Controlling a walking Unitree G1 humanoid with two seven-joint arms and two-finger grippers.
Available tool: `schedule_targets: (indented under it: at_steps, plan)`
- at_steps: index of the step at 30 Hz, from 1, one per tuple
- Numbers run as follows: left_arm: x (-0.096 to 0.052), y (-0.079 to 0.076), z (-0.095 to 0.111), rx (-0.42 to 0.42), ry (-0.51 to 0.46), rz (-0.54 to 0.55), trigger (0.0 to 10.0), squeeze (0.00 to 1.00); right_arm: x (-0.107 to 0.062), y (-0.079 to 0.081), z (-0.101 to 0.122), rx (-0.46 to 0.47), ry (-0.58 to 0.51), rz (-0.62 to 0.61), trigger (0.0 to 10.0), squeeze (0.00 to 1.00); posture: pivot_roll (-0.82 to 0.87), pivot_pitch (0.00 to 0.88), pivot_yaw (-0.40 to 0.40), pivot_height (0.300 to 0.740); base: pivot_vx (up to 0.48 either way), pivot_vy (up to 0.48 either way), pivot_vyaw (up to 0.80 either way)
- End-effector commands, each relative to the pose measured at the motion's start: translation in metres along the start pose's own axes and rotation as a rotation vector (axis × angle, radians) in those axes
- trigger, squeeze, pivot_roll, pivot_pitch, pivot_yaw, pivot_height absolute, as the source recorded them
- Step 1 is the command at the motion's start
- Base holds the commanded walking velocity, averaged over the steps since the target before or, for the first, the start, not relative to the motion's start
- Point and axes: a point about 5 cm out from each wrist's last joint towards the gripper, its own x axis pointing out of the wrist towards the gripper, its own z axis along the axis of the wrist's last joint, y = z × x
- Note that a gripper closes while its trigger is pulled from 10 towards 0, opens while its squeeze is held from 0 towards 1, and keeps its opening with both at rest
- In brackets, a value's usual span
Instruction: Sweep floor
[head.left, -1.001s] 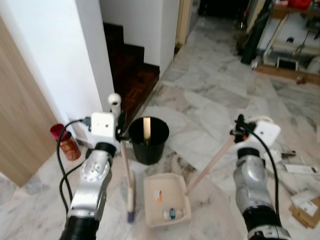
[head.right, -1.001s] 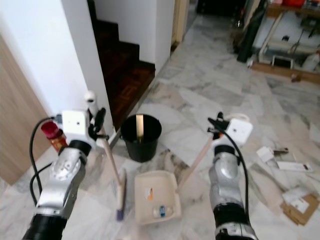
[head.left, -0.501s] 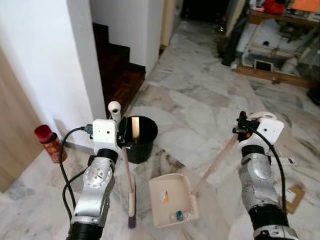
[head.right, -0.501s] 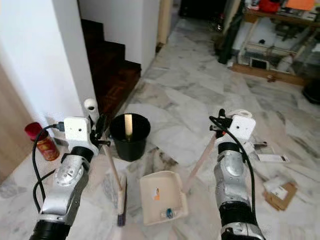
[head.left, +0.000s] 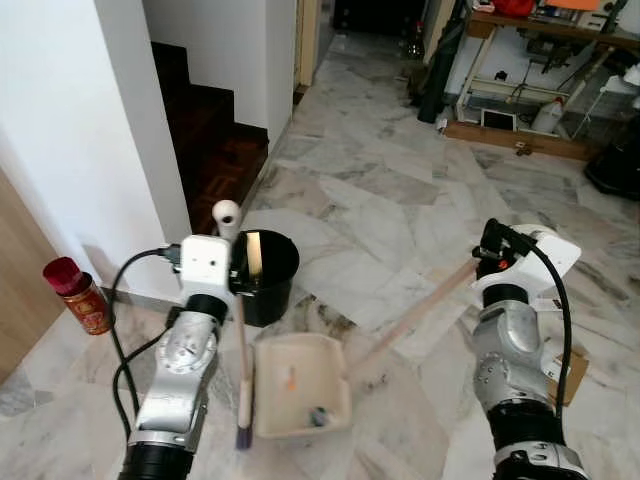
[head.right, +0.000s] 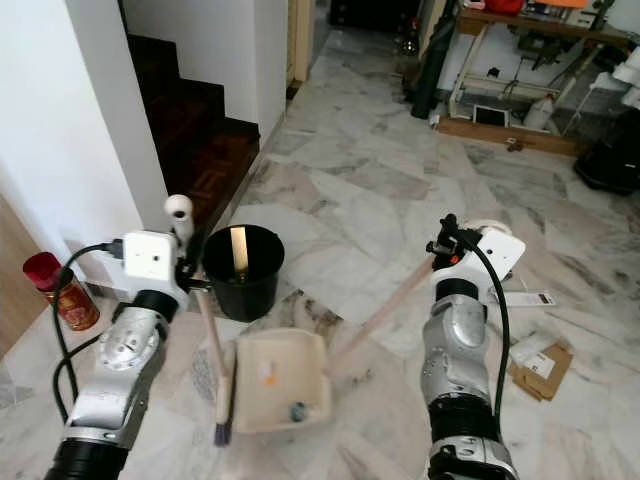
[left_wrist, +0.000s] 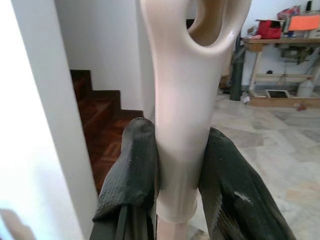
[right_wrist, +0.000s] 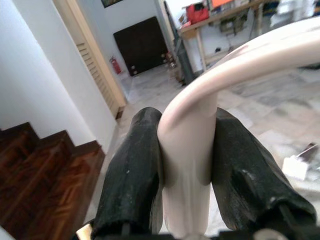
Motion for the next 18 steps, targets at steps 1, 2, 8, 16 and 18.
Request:
schedule_targets:
  at_steps: [1,2,8,16,18]
  plan:
    - [0.004,-0.005,0.014,-0.015,-0.047,-0.022,10.0,0.0,0.005,0.001,0.009,0.074,-0.046,-0.026,10.0,0.0,0.11,0.009,-0.033,0.74,0.0,0.0,0.0]
    - [0.004,-0.006,0.015,-0.015,-0.048,-0.026,10.0,0.0,0.005,0.001,0.009,0.088,-0.047,-0.029,10.0,0.0,0.11,0.009,-0.033,0.74,0.0,0.0,0.0]
    - [0.015,-0.003,0.019,0.016,-0.055,-0.082,10.0,0.0,0.002,-0.002,0.003,0.206,-0.042,-0.108,10.0,0.0,0.11,0.0,0.029,0.74,0.0,0.0,0.0]
    - [0.017,-0.002,0.015,0.025,-0.037,-0.082,10.0,0.0,0.002,-0.007,0.01,0.11,-0.082,-0.101,10.0,0.0,0.1,0.0,0.023,0.74,0.0,0.0,0.0]
    - [0.014,-0.005,0.011,0.025,-0.024,-0.086,10.0,0.0,0.004,-0.004,0.019,0.072,-0.114,-0.079,10.0,0.0,0.1,0.0,0.012,0.74,0.0,0.0,0.0]
